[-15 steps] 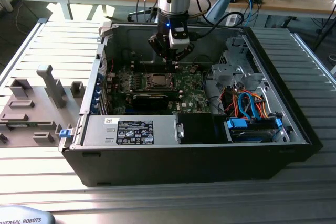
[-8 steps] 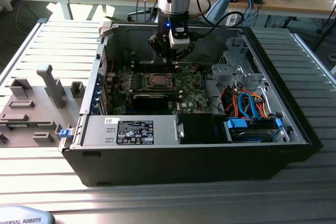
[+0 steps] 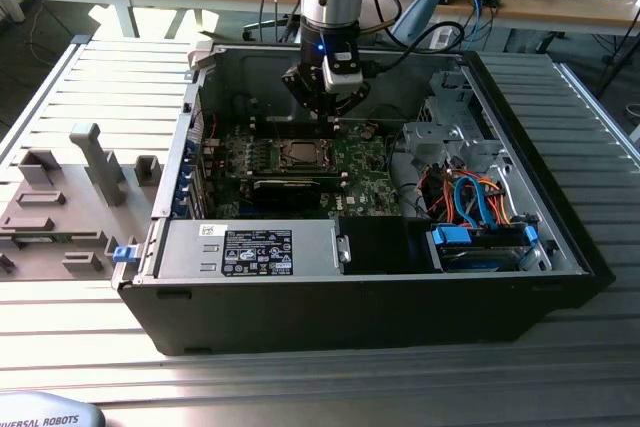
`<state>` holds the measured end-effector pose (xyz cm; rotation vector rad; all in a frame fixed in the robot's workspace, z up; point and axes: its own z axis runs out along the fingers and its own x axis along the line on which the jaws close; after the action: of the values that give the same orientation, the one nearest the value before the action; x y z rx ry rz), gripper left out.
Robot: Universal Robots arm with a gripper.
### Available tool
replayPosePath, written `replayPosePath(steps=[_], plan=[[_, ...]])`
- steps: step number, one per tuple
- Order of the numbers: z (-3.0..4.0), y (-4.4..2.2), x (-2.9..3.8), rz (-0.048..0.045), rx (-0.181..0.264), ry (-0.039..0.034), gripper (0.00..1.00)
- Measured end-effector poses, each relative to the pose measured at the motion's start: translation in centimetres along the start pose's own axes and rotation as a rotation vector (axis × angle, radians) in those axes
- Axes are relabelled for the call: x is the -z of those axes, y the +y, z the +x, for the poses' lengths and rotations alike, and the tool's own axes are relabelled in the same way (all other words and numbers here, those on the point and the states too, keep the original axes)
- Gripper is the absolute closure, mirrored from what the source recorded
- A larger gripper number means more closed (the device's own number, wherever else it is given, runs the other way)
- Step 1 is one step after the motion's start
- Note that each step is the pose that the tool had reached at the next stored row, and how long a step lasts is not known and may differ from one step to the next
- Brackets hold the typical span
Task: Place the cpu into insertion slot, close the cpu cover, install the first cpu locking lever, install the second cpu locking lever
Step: 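Install the first cpu locking lever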
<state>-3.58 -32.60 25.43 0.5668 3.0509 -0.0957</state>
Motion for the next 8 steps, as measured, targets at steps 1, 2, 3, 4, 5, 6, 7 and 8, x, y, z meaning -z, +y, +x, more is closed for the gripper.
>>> replayPosePath(steps=[1,2,3,4,5,6,7,8], plan=[[0.00,0.00,0.00,-0.0001,0.002,-0.0001,0.89],[0.00,0.00,0.00,-0.0001,0.004,-0.0002,0.89],[0.00,0.00,0.00,-0.0002,0.005,-0.0003,0.89],[0.00,0.00,0.00,-0.0003,0.006,-0.0004,0.89],[0.00,0.00,0.00,-0.0003,0.008,-0.0005,0.89],[0.00,0.00,0.00,-0.0004,0.010,-0.0006,0.89],[0.00,0.00,0.00,-0.0005,0.012,-0.0008,0.89],[0.00,0.00,0.00,-0.0006,0.015,-0.0009,0.89]])
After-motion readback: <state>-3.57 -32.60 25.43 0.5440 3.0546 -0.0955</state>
